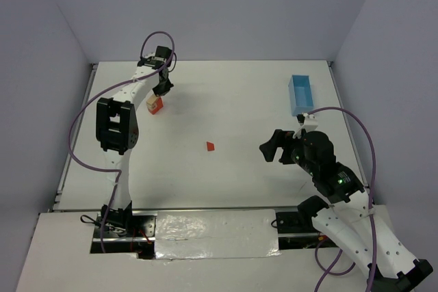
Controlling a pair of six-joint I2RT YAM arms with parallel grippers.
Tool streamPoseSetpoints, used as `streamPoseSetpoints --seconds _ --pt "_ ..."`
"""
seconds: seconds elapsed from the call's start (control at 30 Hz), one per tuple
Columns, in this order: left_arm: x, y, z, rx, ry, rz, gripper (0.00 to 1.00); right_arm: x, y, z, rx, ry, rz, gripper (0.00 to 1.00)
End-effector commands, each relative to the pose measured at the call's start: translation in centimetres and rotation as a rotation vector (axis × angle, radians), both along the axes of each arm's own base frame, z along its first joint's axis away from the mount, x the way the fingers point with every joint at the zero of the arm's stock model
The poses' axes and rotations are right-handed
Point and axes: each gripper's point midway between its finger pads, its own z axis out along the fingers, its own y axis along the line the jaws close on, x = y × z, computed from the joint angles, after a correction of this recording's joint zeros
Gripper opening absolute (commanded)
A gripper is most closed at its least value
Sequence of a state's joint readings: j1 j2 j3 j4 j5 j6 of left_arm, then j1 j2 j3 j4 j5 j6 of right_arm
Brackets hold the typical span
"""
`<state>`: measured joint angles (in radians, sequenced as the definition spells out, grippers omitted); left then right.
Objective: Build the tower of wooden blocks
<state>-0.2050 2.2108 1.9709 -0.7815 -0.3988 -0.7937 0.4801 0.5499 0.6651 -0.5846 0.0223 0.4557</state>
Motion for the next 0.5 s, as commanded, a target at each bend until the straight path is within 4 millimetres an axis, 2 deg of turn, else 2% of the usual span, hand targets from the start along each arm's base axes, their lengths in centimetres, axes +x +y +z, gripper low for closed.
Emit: streamPoseSetpoints --seconds 0.0,0.3,0.47 --pt "0.4 0.3 1.4 -0.007 -0.038 0.027 0.0 0.5 0.4 0.8 0.018 -0.042 0.007 1.0" --pt "0.4 -0.1 1.6 -0.029 -0.049 0.014 0.0 0.5 0.4 0.7 0.017 -0.04 0.007 1.0" --pt "1.4 -1.8 2.6 -0.082 -0.094 -0.098 0.0 0.5 0.4 0.8 0.018 -0.042 0.007 1.0"
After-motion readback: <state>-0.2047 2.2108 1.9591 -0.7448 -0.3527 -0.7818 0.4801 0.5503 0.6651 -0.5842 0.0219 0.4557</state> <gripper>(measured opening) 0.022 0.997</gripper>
